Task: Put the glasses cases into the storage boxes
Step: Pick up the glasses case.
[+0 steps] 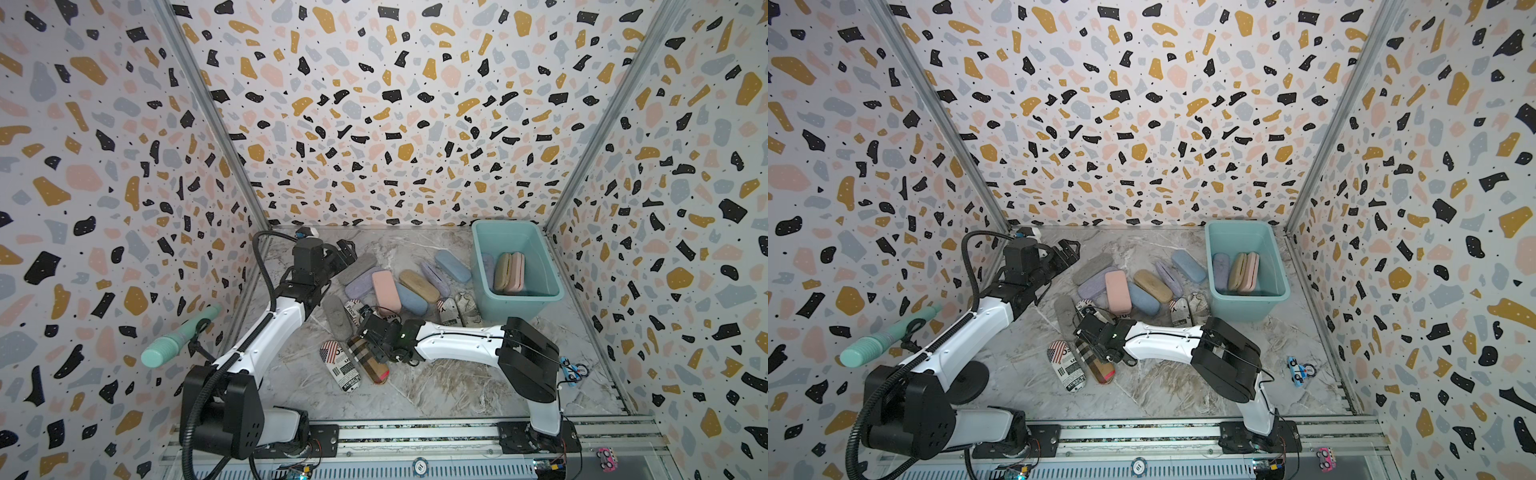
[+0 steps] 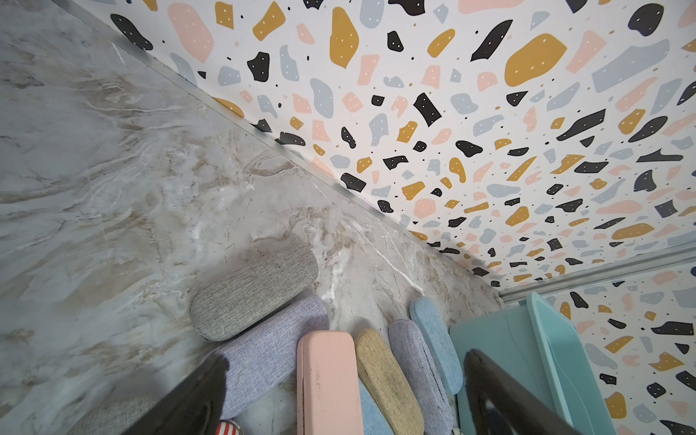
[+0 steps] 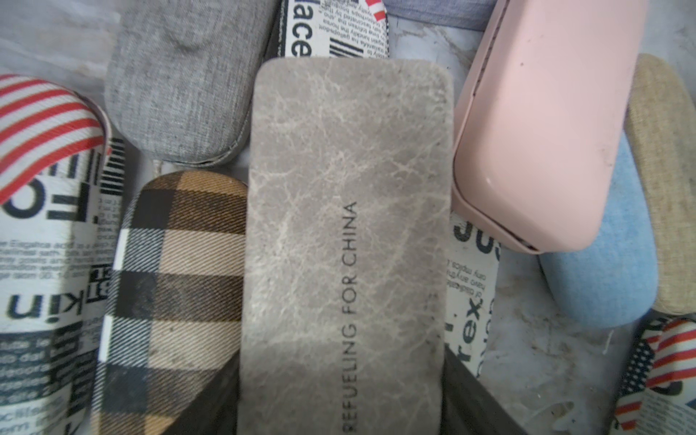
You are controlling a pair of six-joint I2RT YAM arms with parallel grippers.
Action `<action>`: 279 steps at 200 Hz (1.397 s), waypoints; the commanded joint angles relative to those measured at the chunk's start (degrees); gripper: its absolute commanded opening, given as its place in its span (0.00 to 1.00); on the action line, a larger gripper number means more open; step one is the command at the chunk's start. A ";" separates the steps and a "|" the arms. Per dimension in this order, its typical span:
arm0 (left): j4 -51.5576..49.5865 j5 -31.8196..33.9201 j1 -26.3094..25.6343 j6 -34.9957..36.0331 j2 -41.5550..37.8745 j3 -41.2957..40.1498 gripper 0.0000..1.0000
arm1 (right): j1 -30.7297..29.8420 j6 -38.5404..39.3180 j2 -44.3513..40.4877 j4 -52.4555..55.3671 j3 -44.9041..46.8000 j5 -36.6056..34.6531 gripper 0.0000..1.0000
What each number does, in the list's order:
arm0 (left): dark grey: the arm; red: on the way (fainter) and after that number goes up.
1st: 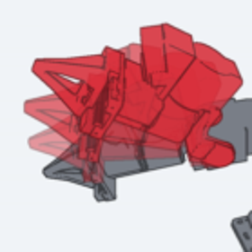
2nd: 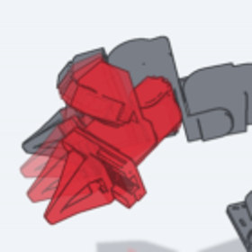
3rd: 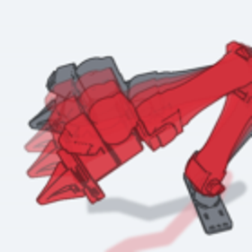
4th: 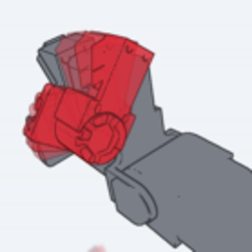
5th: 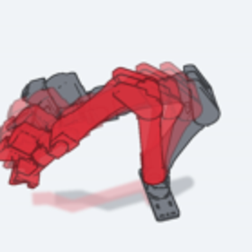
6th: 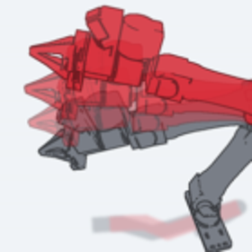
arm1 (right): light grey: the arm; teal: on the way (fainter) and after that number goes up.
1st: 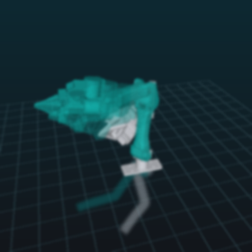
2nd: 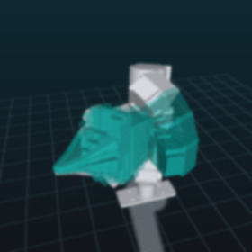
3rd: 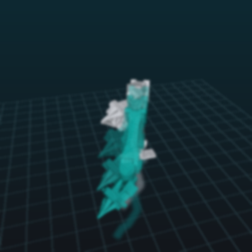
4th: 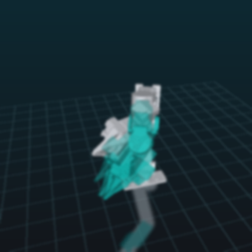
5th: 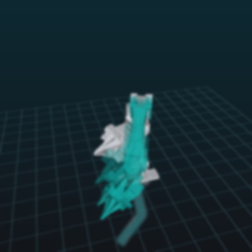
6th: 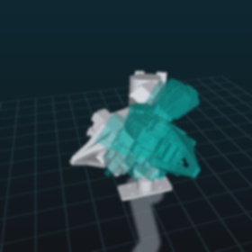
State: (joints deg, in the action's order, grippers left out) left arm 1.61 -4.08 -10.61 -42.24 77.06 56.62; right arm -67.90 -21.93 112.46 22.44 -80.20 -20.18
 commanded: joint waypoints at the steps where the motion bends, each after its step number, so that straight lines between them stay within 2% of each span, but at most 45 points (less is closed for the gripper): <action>1: 1.82 -0.93 0.24 0.14 -0.09 -0.43 0.98 | -0.37 0.42 -3.45 -0.98 -0.40 -0.83 0.66; 158: 2.08 -0.75 0.25 0.65 -0.68 -0.37 0.98 | 0.70 2.83 -12.36 -0.38 0.21 -2.95 0.66; 236: 4.32 -3.87 0.24 0.75 -0.69 -0.89 0.98 | 9.47 5.92 -21.09 -0.02 2.68 -2.95 0.66; 279: 7.15 -9.25 0.16 -0.19 0.66 -1.33 0.97 | 16.69 8.47 -25.58 -0.18 3.53 -4.23 0.66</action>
State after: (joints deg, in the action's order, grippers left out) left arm 4.43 -9.06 -10.61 -42.24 77.08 56.21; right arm -54.46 -15.53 91.18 22.70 -76.53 -22.20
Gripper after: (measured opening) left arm 0.970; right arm 0.701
